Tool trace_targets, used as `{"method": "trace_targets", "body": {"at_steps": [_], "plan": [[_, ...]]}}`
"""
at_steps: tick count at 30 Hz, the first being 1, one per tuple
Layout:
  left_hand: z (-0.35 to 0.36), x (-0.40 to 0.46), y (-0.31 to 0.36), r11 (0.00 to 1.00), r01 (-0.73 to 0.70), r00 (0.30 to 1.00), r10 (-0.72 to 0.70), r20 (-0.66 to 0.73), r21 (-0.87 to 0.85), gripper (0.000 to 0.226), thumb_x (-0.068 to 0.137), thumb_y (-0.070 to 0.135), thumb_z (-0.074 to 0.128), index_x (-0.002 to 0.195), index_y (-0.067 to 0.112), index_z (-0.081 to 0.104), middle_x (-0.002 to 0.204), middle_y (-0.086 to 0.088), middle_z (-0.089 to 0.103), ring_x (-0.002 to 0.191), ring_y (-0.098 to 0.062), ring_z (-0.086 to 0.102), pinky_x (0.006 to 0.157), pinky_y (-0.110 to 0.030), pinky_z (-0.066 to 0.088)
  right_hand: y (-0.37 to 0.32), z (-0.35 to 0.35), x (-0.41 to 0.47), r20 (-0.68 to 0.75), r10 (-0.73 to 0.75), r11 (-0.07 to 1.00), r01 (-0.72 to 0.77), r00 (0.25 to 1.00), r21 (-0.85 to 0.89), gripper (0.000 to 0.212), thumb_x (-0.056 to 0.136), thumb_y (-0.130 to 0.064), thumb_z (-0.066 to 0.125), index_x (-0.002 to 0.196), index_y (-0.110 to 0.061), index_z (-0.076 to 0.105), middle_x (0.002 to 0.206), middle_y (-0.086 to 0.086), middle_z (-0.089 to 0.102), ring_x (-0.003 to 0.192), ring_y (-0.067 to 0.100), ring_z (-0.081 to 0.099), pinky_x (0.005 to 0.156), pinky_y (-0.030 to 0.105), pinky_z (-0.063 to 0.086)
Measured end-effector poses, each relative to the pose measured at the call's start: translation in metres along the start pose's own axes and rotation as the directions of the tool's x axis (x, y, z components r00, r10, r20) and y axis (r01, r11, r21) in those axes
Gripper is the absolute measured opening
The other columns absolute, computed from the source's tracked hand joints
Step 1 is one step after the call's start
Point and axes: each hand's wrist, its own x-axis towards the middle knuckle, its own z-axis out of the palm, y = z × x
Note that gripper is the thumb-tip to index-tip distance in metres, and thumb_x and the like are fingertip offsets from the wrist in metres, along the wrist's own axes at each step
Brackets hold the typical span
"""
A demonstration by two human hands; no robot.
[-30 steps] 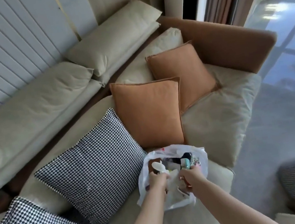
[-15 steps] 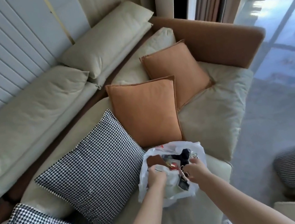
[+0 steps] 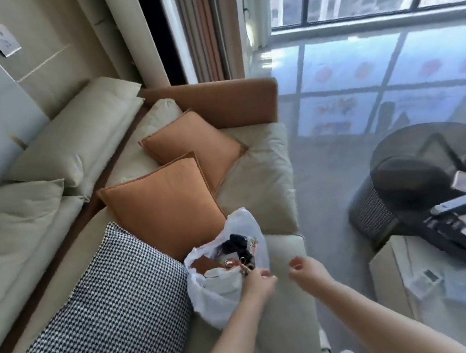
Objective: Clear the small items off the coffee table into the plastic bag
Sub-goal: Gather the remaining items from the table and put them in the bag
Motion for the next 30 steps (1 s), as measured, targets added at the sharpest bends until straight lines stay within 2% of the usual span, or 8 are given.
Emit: {"method": "trace_targets", "body": {"at_steps": [2, 4, 8, 14, 18, 21, 28, 30], "plan": [[0.019, -0.009, 0.004, 0.989, -0.065, 0.996, 0.057, 0.062, 0.13, 0.032, 0.089, 0.022, 0.056, 0.119, 0.011, 0.059, 0.119, -0.01, 0.064, 0.108, -0.028, 0.063, 0.096, -0.034, 0.049, 0.023, -0.009, -0.018, -0.031, 0.011, 0.998, -0.013, 0.999, -0.063, 0.031, 0.085, -0.019, 0.052, 0.114, -0.012, 0.063, 0.114, 0.011, 0.066, 0.106, 0.027, 0.061, 0.089, 0.033, 0.05], [0.039, -0.02, 0.009, 0.955, -0.128, 0.987, 0.095, 0.133, 0.267, 0.033, 0.09, 0.029, 0.054, 0.119, 0.017, 0.058, 0.118, -0.005, 0.065, 0.108, -0.024, 0.063, 0.094, -0.031, 0.049, 0.046, -0.02, -0.034, -0.069, 0.017, 0.993, -0.025, 0.997, -0.115, 0.031, 0.087, -0.026, 0.05, 0.115, -0.019, 0.061, 0.119, 0.005, 0.064, 0.111, 0.023, 0.059, 0.093, 0.031, 0.047], [0.087, -0.038, 0.027, 0.855, -0.288, 0.945, 0.181, 0.271, 0.432, 0.032, 0.091, 0.029, 0.052, 0.118, 0.014, 0.061, 0.117, -0.006, 0.067, 0.106, -0.022, 0.064, 0.088, -0.026, 0.047, 0.099, -0.044, -0.058, -0.176, 0.1, 0.989, -0.117, 0.979, -0.094, 0.029, 0.09, -0.028, 0.044, 0.111, -0.018, 0.061, 0.117, 0.006, 0.064, 0.106, 0.025, 0.061, 0.087, 0.035, 0.051], [0.167, -0.071, 0.051, 0.685, -0.452, 0.877, 0.225, 0.425, 0.571, 0.033, 0.093, 0.032, 0.051, 0.12, 0.015, 0.061, 0.122, -0.004, 0.065, 0.11, -0.019, 0.062, 0.088, -0.023, 0.044, 0.188, -0.078, -0.097, -0.277, 0.231, 0.972, -0.231, 0.933, 0.032, 0.031, 0.092, -0.028, 0.047, 0.12, -0.019, 0.058, 0.126, 0.004, 0.06, 0.117, 0.023, 0.055, 0.093, 0.03, 0.045], [0.226, -0.102, 0.059, 0.555, -0.558, 0.819, 0.249, 0.516, 0.617, 0.032, 0.091, 0.027, 0.049, 0.109, 0.006, 0.066, 0.116, -0.012, 0.067, 0.107, -0.024, 0.062, 0.084, -0.028, 0.048, 0.25, -0.098, -0.139, -0.317, 0.308, 0.951, -0.285, 0.897, 0.119, 0.033, 0.092, -0.029, 0.048, 0.122, -0.019, 0.055, 0.127, 0.006, 0.06, 0.117, 0.024, 0.055, 0.096, 0.031, 0.045], [0.273, -0.13, 0.056, 0.5, -0.612, 0.779, 0.246, 0.577, 0.613, 0.032, 0.091, 0.028, 0.05, 0.11, 0.008, 0.066, 0.116, -0.011, 0.067, 0.107, -0.023, 0.062, 0.086, -0.029, 0.049, 0.3, -0.107, -0.174, -0.349, 0.369, 0.928, -0.326, 0.861, 0.179, 0.033, 0.092, -0.03, 0.047, 0.121, -0.018, 0.056, 0.126, 0.007, 0.06, 0.115, 0.026, 0.056, 0.094, 0.032, 0.046], [0.382, -0.21, 0.027, 0.436, -0.676, 0.719, 0.212, 0.662, 0.595, 0.032, 0.091, 0.031, 0.053, 0.117, 0.015, 0.065, 0.12, -0.004, 0.065, 0.113, -0.018, 0.059, 0.093, -0.026, 0.047, 0.418, -0.11, -0.262, -0.372, 0.498, 0.863, -0.409, 0.783, 0.296, 0.032, 0.094, -0.028, 0.045, 0.122, -0.018, 0.057, 0.125, 0.006, 0.062, 0.115, 0.025, 0.056, 0.094, 0.032, 0.046], [0.41, -0.232, 0.019, 0.428, -0.692, 0.701, 0.203, 0.683, 0.582, 0.032, 0.092, 0.032, 0.053, 0.117, 0.015, 0.064, 0.118, -0.005, 0.066, 0.109, -0.02, 0.061, 0.093, -0.026, 0.048, 0.446, -0.11, -0.284, -0.375, 0.53, 0.844, -0.43, 0.76, 0.32, 0.031, 0.094, -0.027, 0.045, 0.121, -0.017, 0.057, 0.123, 0.006, 0.062, 0.113, 0.026, 0.057, 0.093, 0.032, 0.046]]}}
